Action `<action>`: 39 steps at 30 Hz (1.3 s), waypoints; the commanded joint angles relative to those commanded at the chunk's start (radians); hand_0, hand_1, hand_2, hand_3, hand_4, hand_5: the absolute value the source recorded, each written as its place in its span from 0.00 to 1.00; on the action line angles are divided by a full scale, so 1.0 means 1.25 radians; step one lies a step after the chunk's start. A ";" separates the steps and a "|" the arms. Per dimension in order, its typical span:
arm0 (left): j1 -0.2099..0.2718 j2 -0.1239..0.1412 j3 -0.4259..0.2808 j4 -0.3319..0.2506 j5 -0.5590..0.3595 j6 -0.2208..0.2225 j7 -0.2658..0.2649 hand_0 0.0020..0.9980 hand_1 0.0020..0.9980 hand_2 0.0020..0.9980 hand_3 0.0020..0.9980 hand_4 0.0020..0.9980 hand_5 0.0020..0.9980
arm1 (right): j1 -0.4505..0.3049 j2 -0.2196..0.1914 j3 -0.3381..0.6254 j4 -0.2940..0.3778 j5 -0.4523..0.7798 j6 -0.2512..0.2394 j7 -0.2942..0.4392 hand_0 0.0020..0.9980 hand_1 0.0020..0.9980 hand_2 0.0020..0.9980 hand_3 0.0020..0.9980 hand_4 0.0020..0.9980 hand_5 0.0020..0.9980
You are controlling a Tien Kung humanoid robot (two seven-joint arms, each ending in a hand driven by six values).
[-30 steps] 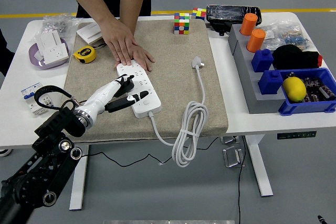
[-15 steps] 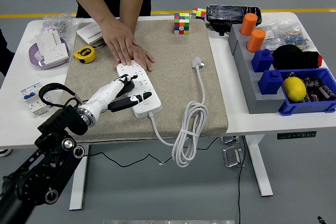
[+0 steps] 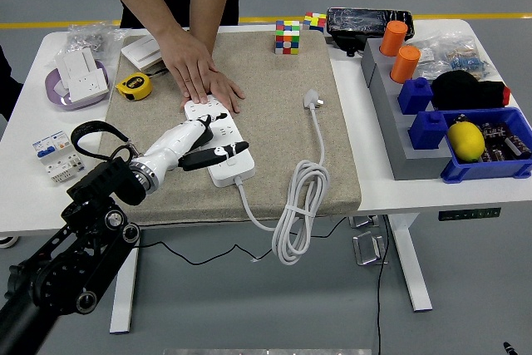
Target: Pick up the plug,place it near the board,insert it into the board,press the button
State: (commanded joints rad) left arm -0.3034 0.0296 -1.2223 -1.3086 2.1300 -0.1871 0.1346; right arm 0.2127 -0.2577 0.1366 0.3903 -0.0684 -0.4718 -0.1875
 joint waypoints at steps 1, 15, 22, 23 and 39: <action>-0.003 0.000 0.003 0.001 0.001 0.000 0.000 1.00 1.00 0.99 0.96 1.00 1.00 | 0.000 0.000 0.000 0.000 0.000 0.000 0.000 0.79 0.74 0.74 0.76 1.00 1.00; 0.033 -0.009 -0.037 -0.075 0.094 0.026 0.020 1.00 1.00 0.99 0.95 1.00 1.00 | -0.001 -0.001 0.009 -0.001 0.000 0.000 0.000 0.79 0.73 0.74 0.76 1.00 1.00; 0.069 -0.005 -0.062 -0.099 0.111 0.018 0.043 1.00 1.00 1.00 0.95 1.00 1.00 | -0.003 0.000 0.013 -0.001 0.000 0.000 0.000 0.79 0.73 0.74 0.76 1.00 1.00; 0.072 -0.005 -0.066 -0.095 0.111 0.011 0.047 1.00 1.00 1.00 0.95 1.00 1.00 | -0.003 0.000 0.014 -0.001 -0.001 0.000 0.001 0.79 0.73 0.74 0.76 1.00 1.00; 0.076 -0.001 -0.065 -0.040 0.111 0.004 0.034 1.00 1.00 1.00 0.94 1.00 1.00 | -0.006 0.000 0.013 -0.001 0.001 0.000 0.001 0.79 0.73 0.74 0.76 1.00 1.00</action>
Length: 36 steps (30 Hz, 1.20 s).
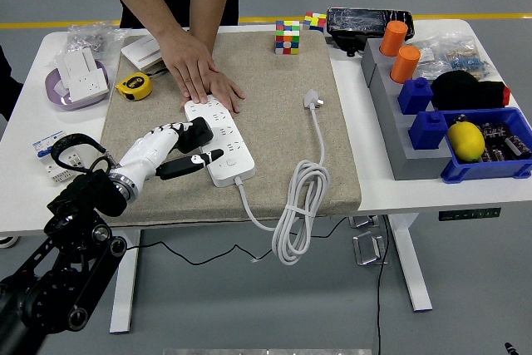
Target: Pick up the plug,place it near the board,insert it into the board,press the button
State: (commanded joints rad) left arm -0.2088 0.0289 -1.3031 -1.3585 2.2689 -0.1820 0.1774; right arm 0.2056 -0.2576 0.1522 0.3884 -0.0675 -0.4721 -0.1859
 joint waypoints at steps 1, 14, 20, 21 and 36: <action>-0.001 0.000 0.003 0.004 0.000 0.000 -0.001 1.00 1.00 1.00 0.94 1.00 1.00 | 0.000 0.000 -0.001 0.000 0.000 0.000 0.000 0.79 0.73 0.74 0.76 1.00 1.00; -0.028 0.003 0.027 0.040 0.000 0.007 -0.014 1.00 1.00 1.00 0.94 1.00 1.00 | -0.001 0.000 -0.004 0.000 0.000 -0.001 0.000 0.79 0.73 0.74 0.76 1.00 1.00; -0.040 0.003 0.044 0.044 0.000 0.009 -0.017 1.00 1.00 1.00 0.94 1.00 1.00 | -0.002 0.000 -0.005 0.000 0.001 -0.001 0.000 0.79 0.73 0.74 0.76 1.00 1.00; -0.042 0.003 0.047 0.045 0.000 0.009 -0.018 1.00 1.00 1.00 0.94 1.00 1.00 | -0.002 0.000 -0.005 0.000 0.001 -0.001 0.000 0.79 0.73 0.74 0.76 1.00 1.00; -0.070 0.007 0.096 0.067 0.000 0.004 -0.021 1.00 1.00 1.00 0.94 1.00 1.00 | 0.004 -0.004 -0.001 0.000 0.002 -0.001 0.001 0.79 0.74 0.74 0.76 1.00 1.00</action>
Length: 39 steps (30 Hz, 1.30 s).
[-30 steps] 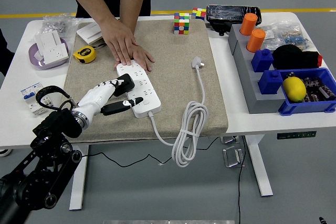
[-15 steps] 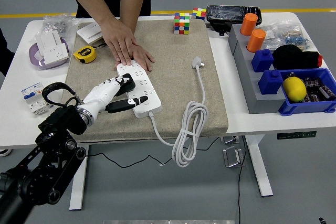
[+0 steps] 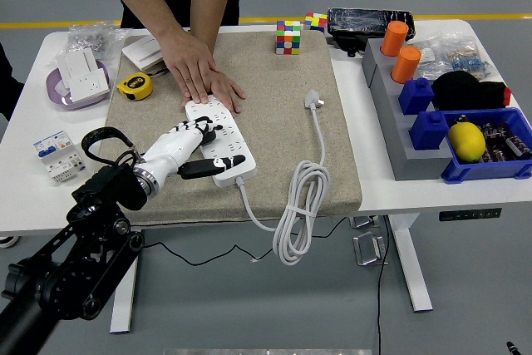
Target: Pick up the plug,place it near the board,insert it into the board,press the button
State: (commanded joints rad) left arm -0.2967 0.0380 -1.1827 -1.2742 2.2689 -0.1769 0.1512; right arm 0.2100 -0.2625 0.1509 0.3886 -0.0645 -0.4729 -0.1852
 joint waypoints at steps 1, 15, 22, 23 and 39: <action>-0.001 0.000 0.003 0.001 0.000 0.000 0.000 1.00 1.00 1.00 0.94 1.00 1.00 | 0.000 0.000 0.000 0.000 0.000 0.000 0.000 0.79 0.74 0.74 0.76 1.00 1.00; -0.015 0.000 0.013 -0.001 0.000 0.002 -0.005 1.00 1.00 1.00 0.94 1.00 1.00 | 0.001 -0.001 0.001 0.000 0.000 0.000 0.000 0.79 0.73 0.74 0.76 1.00 1.00; -0.010 0.008 0.026 -0.062 0.000 0.023 -0.016 1.00 1.00 1.00 0.93 1.00 1.00 | -0.001 -0.001 -0.001 0.000 0.001 -0.001 -0.001 0.79 0.74 0.74 0.76 1.00 1.00; -0.008 0.009 0.029 -0.074 0.000 0.027 -0.018 1.00 1.00 1.00 0.93 1.00 1.00 | -0.001 -0.001 -0.001 0.000 0.002 -0.001 -0.001 0.79 0.74 0.74 0.76 1.00 1.00; 0.092 0.050 0.096 -0.404 0.000 -0.207 0.037 0.44 0.43 0.45 0.96 0.73 0.13 | -0.006 0.000 -0.003 0.000 0.001 -0.001 -0.002 0.79 0.73 0.74 0.76 1.00 1.00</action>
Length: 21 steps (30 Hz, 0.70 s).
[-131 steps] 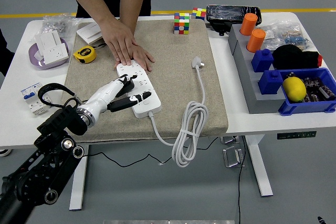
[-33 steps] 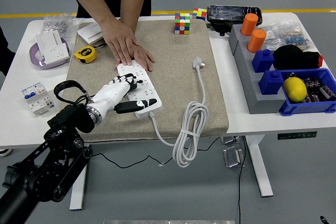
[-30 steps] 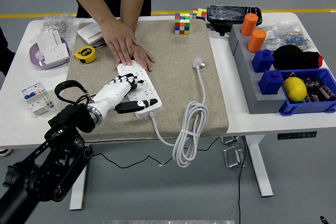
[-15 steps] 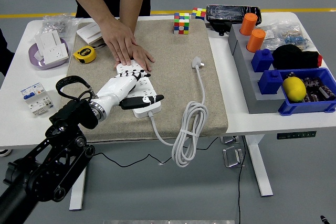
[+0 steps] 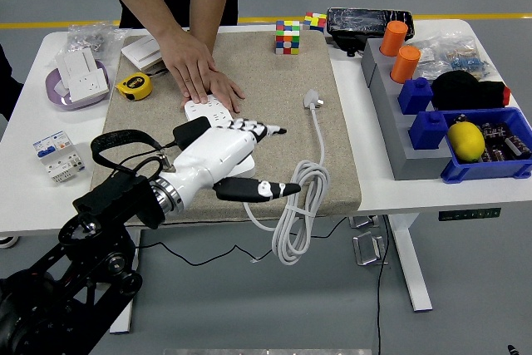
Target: Pick up the plug,place it near the board,insert it into the board,press the button
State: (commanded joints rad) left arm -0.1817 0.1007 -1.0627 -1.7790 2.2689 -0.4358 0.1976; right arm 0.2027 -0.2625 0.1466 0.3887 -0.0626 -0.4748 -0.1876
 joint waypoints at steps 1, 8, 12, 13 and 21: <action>0.007 -0.002 -0.004 0.000 0.000 -0.026 -0.001 0.44 0.43 0.45 0.96 0.73 0.13 | 0.000 0.000 0.001 0.000 -0.001 0.000 0.000 0.79 0.73 0.74 0.76 1.00 1.00; 0.014 -0.002 -0.010 0.000 0.000 -0.045 -0.017 0.23 0.12 0.20 0.92 0.61 0.09 | 0.003 -0.001 0.004 0.001 -0.003 0.000 0.001 0.79 0.73 0.74 0.76 1.00 1.00; 0.010 -0.006 -0.020 0.000 0.000 -0.032 -0.022 0.17 0.06 0.15 0.88 0.54 0.04 | 0.002 -0.001 0.003 0.001 -0.001 0.000 0.001 0.79 0.73 0.74 0.76 1.00 1.00; 0.008 -0.006 -0.022 0.000 0.000 -0.031 -0.023 0.17 0.06 0.15 0.88 0.54 0.04 | 0.002 -0.001 0.003 0.000 0.000 0.000 0.001 0.79 0.73 0.74 0.76 1.00 1.00; -0.011 -0.012 -0.047 0.070 0.000 -0.024 -0.042 0.17 0.03 0.14 0.87 0.58 0.00 | 0.003 0.000 0.007 0.000 -0.001 0.000 0.001 0.79 0.73 0.74 0.76 1.00 1.00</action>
State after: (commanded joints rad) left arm -0.1959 0.0862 -1.1209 -1.6920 2.2689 -0.4663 0.1450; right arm 0.2064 -0.2630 0.1554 0.3893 -0.0634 -0.4746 -0.1864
